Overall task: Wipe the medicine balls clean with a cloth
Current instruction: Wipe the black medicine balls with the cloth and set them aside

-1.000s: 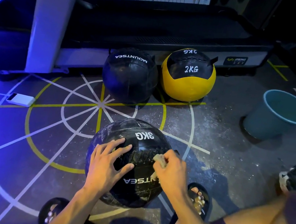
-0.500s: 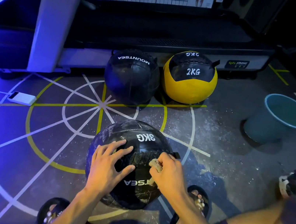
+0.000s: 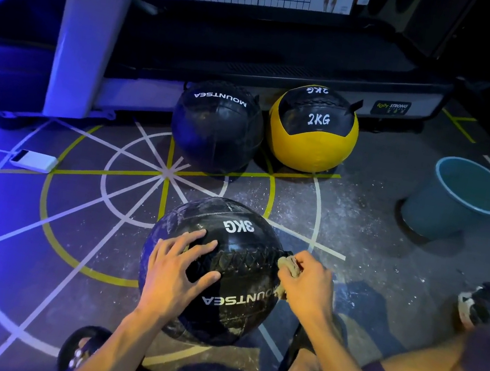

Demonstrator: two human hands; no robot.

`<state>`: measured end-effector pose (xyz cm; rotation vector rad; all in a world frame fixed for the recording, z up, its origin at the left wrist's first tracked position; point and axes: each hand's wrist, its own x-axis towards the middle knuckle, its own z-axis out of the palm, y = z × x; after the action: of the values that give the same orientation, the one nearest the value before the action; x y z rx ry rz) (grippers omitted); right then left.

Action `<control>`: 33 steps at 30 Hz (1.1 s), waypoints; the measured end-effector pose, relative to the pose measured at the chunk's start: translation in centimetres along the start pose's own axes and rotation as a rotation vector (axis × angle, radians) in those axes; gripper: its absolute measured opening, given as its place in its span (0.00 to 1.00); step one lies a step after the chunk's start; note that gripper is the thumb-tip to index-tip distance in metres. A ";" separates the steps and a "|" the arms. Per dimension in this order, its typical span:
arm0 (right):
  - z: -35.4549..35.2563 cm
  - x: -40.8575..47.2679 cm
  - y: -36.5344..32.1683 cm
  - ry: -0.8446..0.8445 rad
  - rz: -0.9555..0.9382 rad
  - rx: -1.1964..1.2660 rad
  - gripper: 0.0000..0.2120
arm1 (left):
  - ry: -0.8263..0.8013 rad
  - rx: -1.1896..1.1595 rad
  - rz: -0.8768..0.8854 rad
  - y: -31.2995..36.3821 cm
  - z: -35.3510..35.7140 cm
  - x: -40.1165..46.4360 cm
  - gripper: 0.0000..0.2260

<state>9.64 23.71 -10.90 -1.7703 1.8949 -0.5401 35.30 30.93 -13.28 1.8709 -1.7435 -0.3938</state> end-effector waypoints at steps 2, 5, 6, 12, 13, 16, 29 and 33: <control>1.0 -0.9 -0.5 -0.046 -0.058 -0.006 0.02 | -0.002 0.002 0.002 0.1 0.1 0.0 0.27; 2.7 -2.5 -1.7 -0.105 -0.147 0.054 0.04 | 0.003 0.005 0.003 0.2 0.2 0.0 0.27; 3.0 -2.8 -1.8 -0.112 -0.189 0.061 0.05 | 0.004 0.004 0.001 0.1 0.1 0.0 0.28; 1.4 -1.7 0.4 -0.087 0.049 0.125 0.07 | -0.003 -0.002 0.005 0.1 0.0 -0.3 0.27; 1.8 -2.2 0.4 -0.090 0.014 0.127 0.09 | -0.001 -0.008 0.008 0.1 0.1 -0.3 0.27; 3.0 -4.7 -1.9 -0.122 -0.225 0.157 0.12 | 0.009 -0.004 0.002 0.0 0.0 -0.1 0.27; 2.3 0.9 1.9 0.170 0.043 0.196 0.05 | 0.000 -0.042 -0.037 -1.1 -0.8 0.3 0.28; 4.9 -2.0 -1.7 0.144 -0.023 0.196 0.07 | -0.017 -0.048 -0.058 -1.5 -1.2 1.1 0.28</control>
<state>14.03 25.73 -13.67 -1.6667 1.8467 -0.8521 37.37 30.14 -13.03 1.8932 -1.6792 -0.4708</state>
